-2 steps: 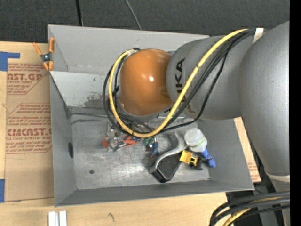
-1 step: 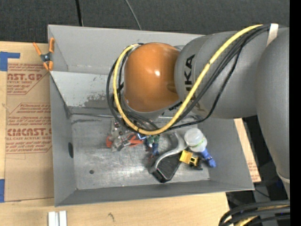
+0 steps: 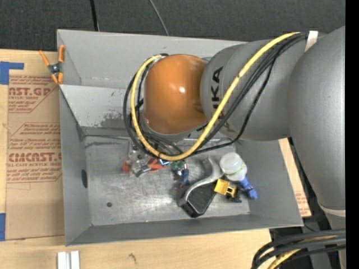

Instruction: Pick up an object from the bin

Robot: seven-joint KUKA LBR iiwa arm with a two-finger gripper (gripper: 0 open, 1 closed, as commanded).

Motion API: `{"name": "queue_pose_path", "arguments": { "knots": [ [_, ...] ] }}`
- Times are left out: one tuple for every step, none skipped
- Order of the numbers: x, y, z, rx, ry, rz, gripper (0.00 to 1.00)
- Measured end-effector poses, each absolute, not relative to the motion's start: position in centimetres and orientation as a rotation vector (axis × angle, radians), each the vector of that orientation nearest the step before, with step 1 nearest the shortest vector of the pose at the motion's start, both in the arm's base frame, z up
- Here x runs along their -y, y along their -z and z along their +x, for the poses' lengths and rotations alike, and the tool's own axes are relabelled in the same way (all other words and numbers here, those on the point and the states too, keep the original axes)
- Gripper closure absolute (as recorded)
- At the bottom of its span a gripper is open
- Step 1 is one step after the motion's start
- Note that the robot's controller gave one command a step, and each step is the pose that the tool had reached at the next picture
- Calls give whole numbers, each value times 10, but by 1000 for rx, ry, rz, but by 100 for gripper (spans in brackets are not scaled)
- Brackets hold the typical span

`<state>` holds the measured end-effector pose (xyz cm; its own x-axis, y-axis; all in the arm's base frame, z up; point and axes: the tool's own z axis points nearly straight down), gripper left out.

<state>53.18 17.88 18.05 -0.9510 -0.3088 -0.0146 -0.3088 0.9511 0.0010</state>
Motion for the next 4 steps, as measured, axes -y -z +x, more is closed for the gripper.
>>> {"name": "queue_pose_path", "arguments": {
  "knots": [
    [-176, -195, 527, -3112, 2, -512, 100],
    [-169, -259, 541, -3076, -1, -638, 100],
    [-208, -350, 528, -3105, -2, -457, 100],
    [-208, -350, 528, -3105, -2, -457, 100]
  ]
}}
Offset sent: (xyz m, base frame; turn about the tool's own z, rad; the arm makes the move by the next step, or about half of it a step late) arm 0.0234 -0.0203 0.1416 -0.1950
